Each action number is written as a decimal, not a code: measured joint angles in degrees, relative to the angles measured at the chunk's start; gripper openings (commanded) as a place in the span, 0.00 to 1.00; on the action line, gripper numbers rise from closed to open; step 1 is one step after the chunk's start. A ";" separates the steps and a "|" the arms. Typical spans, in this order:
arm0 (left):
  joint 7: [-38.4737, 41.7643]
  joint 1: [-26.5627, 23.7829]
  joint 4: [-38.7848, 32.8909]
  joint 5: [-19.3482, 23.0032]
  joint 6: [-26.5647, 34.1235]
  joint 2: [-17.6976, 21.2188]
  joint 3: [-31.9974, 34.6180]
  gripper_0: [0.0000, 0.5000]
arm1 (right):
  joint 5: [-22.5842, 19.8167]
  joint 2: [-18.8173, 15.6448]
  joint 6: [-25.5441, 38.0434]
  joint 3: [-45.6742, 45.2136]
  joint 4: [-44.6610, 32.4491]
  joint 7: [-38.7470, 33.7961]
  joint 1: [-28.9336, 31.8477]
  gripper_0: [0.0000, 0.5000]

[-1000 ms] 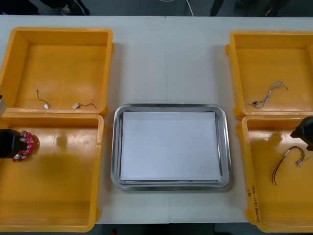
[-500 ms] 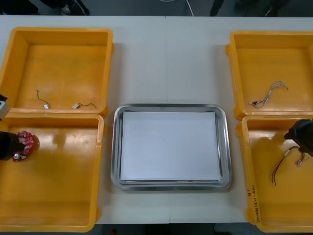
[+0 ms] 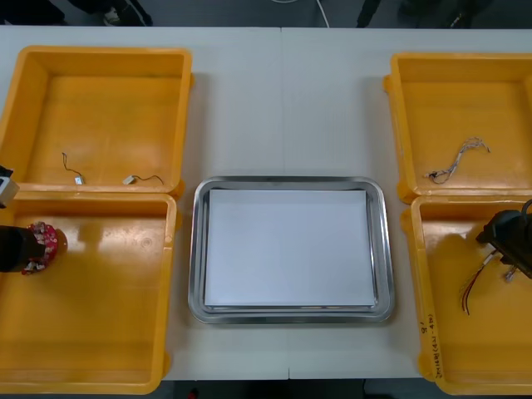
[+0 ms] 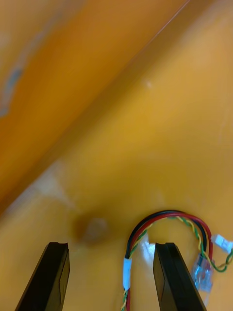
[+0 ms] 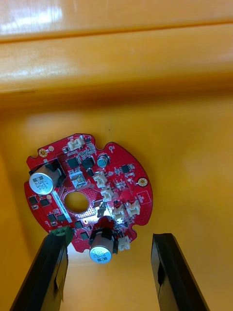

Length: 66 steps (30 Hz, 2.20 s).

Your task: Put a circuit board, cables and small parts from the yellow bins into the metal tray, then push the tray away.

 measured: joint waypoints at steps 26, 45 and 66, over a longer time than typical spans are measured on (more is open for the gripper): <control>0.00 2.20 1.89 -0.48 -3.00 0.26 -2.69 1.00 | -0.02 0.75 -2.28 0.40 0.37 -0.74 1.83 1.00; 0.00 2.20 3.24 -0.66 -6.38 1.49 -4.19 0.96 | -0.02 1.32 -2.45 0.40 0.31 -0.77 1.83 0.54; -0.01 2.20 3.47 0.66 -6.38 1.65 -4.24 0.00 | -0.02 1.84 -2.45 0.28 -0.75 -0.79 1.83 0.00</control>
